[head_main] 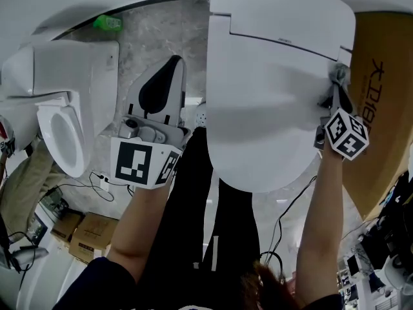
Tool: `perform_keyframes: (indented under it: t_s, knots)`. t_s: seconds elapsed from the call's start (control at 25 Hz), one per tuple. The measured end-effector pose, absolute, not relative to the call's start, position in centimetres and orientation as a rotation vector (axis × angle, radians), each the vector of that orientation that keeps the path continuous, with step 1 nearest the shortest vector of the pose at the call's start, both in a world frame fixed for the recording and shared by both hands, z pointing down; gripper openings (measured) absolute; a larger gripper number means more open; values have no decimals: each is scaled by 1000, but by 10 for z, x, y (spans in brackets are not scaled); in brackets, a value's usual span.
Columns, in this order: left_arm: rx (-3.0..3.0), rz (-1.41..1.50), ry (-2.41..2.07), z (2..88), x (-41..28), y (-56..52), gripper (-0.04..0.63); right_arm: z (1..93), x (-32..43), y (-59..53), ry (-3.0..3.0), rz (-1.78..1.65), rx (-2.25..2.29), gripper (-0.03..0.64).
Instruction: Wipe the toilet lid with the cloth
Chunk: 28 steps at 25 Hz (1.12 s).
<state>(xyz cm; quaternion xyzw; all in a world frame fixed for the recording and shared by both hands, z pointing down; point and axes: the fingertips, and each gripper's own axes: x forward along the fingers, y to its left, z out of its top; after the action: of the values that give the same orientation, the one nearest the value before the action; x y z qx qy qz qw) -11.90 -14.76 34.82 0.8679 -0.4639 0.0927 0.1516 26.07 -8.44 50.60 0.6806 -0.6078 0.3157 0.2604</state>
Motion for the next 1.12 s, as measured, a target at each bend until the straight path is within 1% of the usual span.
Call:
perform_keyframes:
  t_s: [0.16,0.52,0.76,0.92,1.12]
  knots:
    - [2495,267,-1322,349,-116,-148,20,506,210,-87,-1732,829,1729,34]
    - [2495,267,-1335,347,-121,-152,20,503,48,-110,-1973,750,1389,35]
    - [2484,276,-1357,349,-130,-152,20,500,-37,-117,-2082,718,1208,34]
    - [2476,278,-1373,350,-136,-149,20,500,-72,-111,-2129,706,1115,34]
    - [2465,277,-1387,350,-142,-144,20,500,-85,-106,-2143,696,1063,34]
